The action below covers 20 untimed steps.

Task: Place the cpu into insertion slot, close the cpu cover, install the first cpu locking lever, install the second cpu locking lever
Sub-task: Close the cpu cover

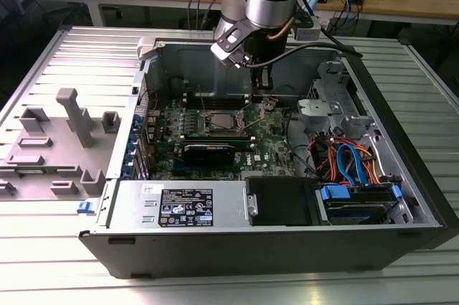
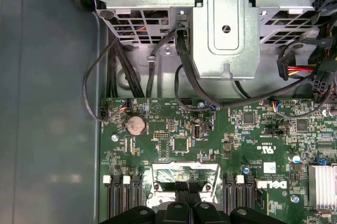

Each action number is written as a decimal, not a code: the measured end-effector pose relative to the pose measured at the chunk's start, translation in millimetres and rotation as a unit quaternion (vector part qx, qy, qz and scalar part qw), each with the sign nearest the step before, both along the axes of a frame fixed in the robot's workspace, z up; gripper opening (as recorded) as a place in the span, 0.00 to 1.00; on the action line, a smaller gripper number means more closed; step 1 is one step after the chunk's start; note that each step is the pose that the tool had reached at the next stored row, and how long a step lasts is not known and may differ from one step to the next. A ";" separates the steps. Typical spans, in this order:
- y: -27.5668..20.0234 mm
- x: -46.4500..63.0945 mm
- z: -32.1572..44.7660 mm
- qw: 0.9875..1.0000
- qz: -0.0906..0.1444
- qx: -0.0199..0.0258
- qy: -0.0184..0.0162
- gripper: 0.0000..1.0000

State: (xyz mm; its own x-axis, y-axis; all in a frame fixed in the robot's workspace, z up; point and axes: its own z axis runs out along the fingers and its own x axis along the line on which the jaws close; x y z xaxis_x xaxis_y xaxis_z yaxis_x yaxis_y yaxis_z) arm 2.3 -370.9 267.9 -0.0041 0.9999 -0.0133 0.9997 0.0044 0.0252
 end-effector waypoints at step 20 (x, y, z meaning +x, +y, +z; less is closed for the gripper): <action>0.1 36.5 -6.8 1.000 0.002 -0.001 0.000 0.11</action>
